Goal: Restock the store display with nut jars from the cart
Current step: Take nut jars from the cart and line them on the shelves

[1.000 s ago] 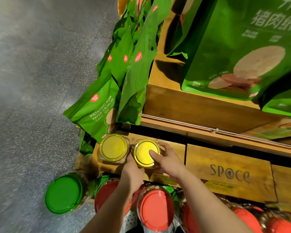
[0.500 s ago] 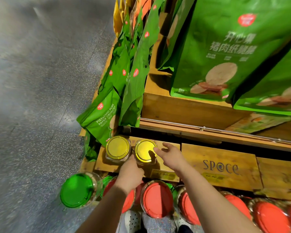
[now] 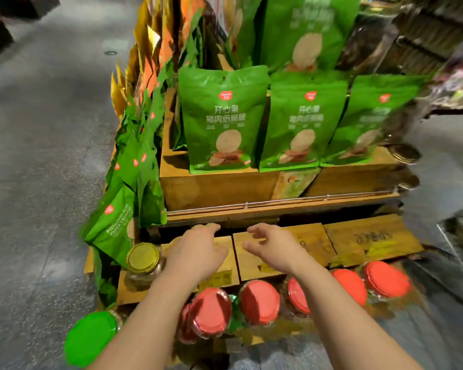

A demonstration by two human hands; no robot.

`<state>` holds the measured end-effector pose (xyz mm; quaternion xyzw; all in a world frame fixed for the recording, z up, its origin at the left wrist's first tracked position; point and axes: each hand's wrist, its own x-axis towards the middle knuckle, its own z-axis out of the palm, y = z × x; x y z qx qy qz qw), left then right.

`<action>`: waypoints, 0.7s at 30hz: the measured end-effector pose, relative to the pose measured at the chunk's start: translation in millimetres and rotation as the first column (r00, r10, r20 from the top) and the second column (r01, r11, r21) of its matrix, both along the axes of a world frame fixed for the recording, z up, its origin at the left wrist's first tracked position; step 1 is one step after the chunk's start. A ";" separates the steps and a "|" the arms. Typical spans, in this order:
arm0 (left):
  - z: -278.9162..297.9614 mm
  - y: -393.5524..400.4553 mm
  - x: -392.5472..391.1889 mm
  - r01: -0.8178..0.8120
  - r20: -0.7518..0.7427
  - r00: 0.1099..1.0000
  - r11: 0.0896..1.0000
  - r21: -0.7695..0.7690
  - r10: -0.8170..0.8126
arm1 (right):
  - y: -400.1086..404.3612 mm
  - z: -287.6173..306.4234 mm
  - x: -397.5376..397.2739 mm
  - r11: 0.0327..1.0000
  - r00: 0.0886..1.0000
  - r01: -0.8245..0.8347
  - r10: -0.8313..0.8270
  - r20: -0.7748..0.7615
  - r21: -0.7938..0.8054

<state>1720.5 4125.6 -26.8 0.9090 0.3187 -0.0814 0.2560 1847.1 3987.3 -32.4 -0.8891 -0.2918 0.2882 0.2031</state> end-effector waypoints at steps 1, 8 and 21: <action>11.4 -14.4 6.2 0.035 0.011 0.999 0.999 0.017 -0.035 | -17.2 10.2 2.0 1.000 1.000 0.007 -0.006 0.024 -0.006; 67.2 -135.5 51.0 0.353 -0.021 0.933 0.907 0.229 -0.358 | -160.7 61.4 17.3 0.995 0.963 0.060 -0.037 0.265 -0.077; 109.2 -448.5 126.5 0.661 0.000 0.712 0.670 0.338 -0.703 | -512.0 109.1 17.1 0.908 0.885 0.395 -0.334 0.324 -0.143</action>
